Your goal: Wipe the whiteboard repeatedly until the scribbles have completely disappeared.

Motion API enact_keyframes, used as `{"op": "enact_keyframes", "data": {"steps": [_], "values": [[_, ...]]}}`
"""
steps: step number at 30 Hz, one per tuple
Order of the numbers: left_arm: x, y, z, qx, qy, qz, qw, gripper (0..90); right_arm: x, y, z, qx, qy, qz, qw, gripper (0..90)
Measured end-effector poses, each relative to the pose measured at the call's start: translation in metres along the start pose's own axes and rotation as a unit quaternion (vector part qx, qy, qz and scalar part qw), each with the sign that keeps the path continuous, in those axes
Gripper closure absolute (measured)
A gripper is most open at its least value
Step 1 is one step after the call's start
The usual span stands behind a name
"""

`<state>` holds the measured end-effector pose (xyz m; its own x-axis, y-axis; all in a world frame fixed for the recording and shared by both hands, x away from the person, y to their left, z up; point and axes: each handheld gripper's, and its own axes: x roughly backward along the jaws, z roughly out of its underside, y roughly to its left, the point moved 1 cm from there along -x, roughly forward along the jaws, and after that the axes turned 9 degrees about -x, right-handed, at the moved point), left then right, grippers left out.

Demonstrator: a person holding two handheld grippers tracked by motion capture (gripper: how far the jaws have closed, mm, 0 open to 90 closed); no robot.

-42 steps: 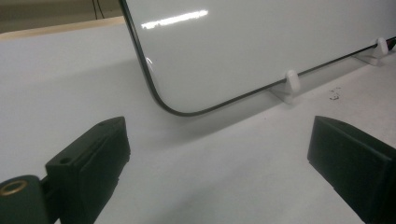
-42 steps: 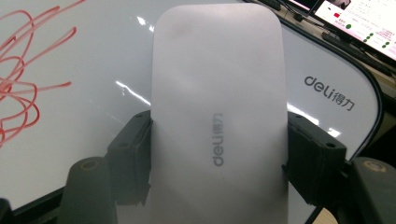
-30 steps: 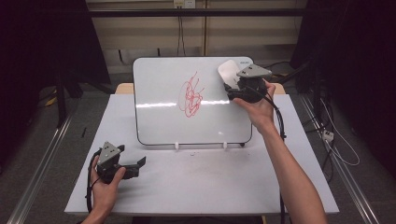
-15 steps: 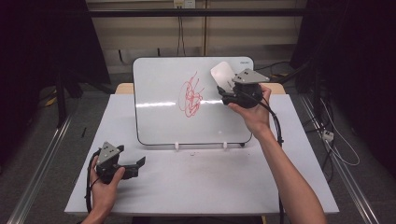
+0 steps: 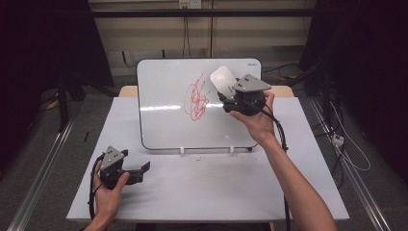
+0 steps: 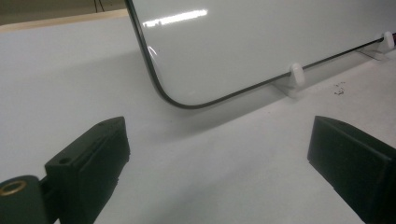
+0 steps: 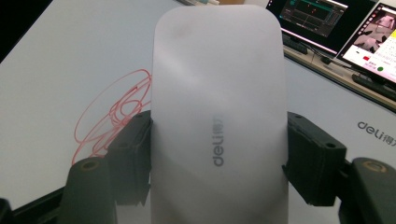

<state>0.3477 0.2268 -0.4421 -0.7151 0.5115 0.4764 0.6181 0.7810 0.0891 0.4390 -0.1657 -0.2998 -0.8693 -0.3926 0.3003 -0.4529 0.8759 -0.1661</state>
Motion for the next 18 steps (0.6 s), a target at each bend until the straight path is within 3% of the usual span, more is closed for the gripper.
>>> {"op": "enact_keyframes", "data": {"steps": [9, 18], "values": [[-0.001, -0.001, 0.000, 0.000, 0.001, 0.004, 1.0000, 5.3, -0.013, 0.015, 0.001, 0.024, 0.009, 0.002, 0.9997, 31.7], [-0.001, 0.000, 0.000, 0.002, 0.001, 0.008, 1.0000, 5.3, -0.026, 0.008, -0.004, 0.026, 0.013, 0.022, 0.9993, 31.7]]}}
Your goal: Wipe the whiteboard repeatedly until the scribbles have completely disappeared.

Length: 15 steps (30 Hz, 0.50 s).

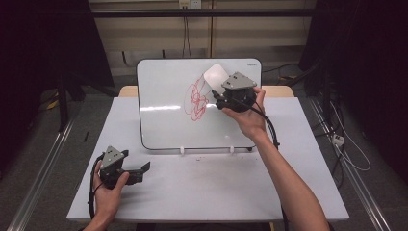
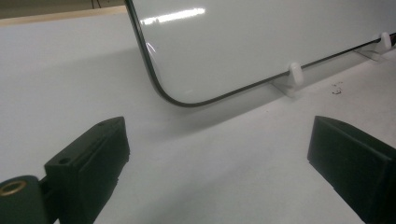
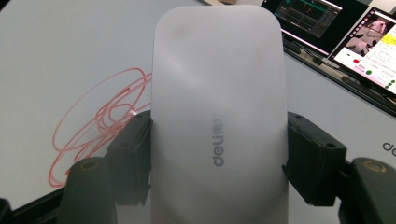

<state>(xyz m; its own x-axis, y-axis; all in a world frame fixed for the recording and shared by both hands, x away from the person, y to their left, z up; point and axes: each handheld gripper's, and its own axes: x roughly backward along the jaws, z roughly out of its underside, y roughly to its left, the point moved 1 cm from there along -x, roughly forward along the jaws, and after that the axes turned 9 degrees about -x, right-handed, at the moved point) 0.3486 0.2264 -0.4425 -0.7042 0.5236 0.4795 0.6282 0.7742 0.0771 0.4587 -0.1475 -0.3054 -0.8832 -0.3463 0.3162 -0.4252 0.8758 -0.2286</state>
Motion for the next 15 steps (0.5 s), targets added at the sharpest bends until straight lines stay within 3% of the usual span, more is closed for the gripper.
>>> {"op": "enact_keyframes", "data": {"steps": [15], "values": [[0.001, 0.000, 0.000, 0.005, 0.001, -0.007, 1.0000, 4.9, -0.026, 0.009, -0.015, 0.030, 0.011, 0.014, 0.9994, 31.7]]}}
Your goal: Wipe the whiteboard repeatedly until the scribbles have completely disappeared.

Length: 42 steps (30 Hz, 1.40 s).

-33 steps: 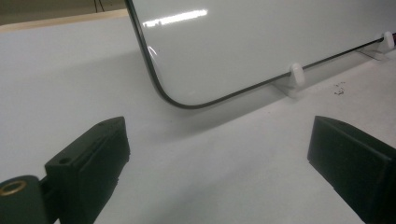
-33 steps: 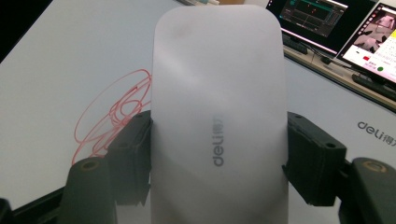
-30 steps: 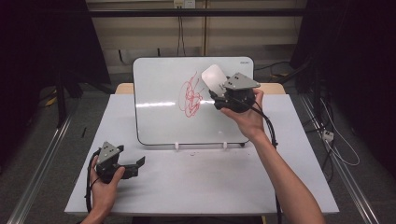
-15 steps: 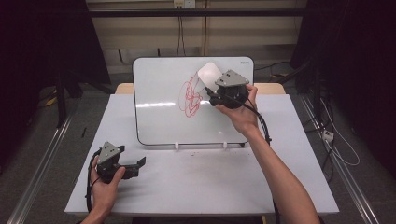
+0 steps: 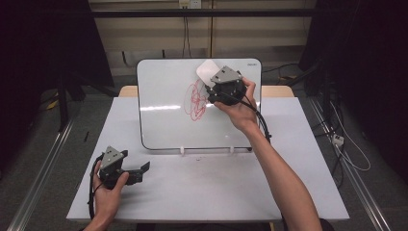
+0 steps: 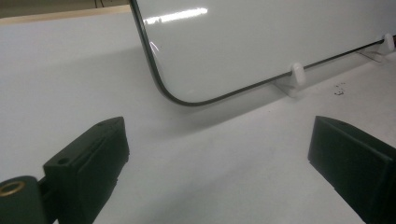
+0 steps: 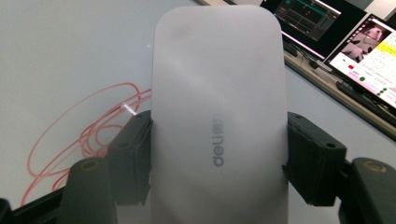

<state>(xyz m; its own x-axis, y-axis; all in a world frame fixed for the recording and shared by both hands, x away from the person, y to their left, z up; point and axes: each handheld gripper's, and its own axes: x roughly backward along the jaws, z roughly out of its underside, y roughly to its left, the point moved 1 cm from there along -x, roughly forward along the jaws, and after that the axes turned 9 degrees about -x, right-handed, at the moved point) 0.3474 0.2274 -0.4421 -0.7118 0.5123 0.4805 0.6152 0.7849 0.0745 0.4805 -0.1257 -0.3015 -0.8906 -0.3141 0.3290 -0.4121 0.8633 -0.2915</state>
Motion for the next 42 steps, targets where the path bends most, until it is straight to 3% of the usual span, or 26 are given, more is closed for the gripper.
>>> {"op": "enact_keyframes", "data": {"steps": [14, 21, 34, 42], "values": [[0.001, 0.001, 0.000, 0.001, -0.001, 0.002, 1.0000, 4.9, -0.013, 0.004, -0.009, 0.016, 0.015, 0.006, 0.9997, 31.7], [0.003, 0.003, 0.001, 0.003, -0.002, 0.002, 1.0000, 4.9, -0.022, 0.007, -0.008, 0.024, 0.028, 0.022, 0.9991, 31.7], [0.002, 0.001, 0.000, -0.001, 0.000, 0.004, 1.0000, 4.9, -0.023, 0.009, -0.007, 0.029, 0.030, 0.032, 0.9986, 31.7], [0.002, 0.000, -0.001, -0.005, -0.001, 0.003, 1.0000, 4.9, -0.023, 0.018, -0.002, 0.039, 0.036, 0.023, 0.9983, 31.7]]}}
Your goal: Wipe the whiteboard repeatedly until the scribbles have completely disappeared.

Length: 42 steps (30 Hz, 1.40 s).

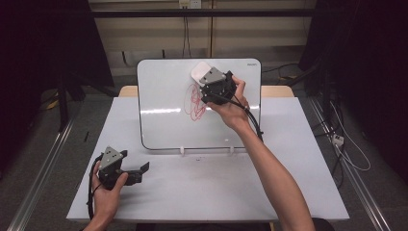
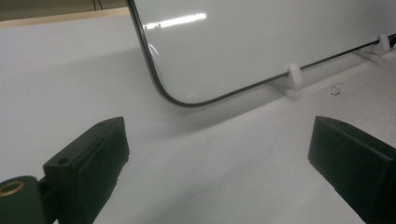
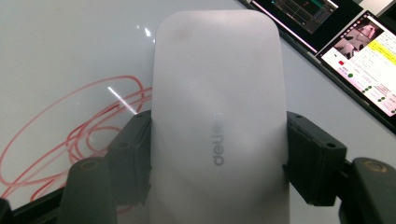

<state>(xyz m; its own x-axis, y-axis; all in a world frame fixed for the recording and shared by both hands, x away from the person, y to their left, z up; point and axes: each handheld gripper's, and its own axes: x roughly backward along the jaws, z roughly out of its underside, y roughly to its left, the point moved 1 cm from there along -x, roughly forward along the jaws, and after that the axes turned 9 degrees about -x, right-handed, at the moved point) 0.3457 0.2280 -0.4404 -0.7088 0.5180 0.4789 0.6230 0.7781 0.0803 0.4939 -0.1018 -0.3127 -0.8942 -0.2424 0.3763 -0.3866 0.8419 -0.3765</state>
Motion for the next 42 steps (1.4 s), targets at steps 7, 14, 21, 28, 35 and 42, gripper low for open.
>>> {"op": "enact_keyframes", "data": {"steps": [7, 14, 21, 28, 35, 42], "values": [[-0.002, -0.001, 0.000, -0.003, 0.002, 0.002, 1.0000, 4.9, 0.001, 0.009, 0.005, 0.005, -0.001, -0.010, 0.9999, 31.7], [-0.003, -0.001, 0.000, -0.004, 0.003, 0.004, 1.0000, 4.9, 0.004, 0.022, 0.012, 0.019, -0.002, -0.022, 0.9996, 31.7], [-0.005, -0.002, 0.000, -0.005, 0.006, 0.005, 1.0000, 4.9, 0.005, 0.026, 0.015, 0.031, -0.001, -0.025, 0.9992, 31.6], [-0.006, -0.002, 0.000, -0.007, 0.009, 0.008, 0.9999, 4.9, 0.005, 0.023, 0.014, 0.028, 0.001, -0.023, 0.9993, 31.7], [-0.005, -0.001, 0.001, -0.002, 0.009, 0.006, 0.9999, 4.9, 0.004, 0.007, 0.008, 0.004, -0.003, -0.008, 1.0000, 31.6], [-0.004, -0.005, 0.000, -0.006, 0.007, 0.014, 0.9999, 5.0, 0.004, -0.012, 0.002, -0.021, -0.007, 0.014, 0.9997, 31.6]]}}
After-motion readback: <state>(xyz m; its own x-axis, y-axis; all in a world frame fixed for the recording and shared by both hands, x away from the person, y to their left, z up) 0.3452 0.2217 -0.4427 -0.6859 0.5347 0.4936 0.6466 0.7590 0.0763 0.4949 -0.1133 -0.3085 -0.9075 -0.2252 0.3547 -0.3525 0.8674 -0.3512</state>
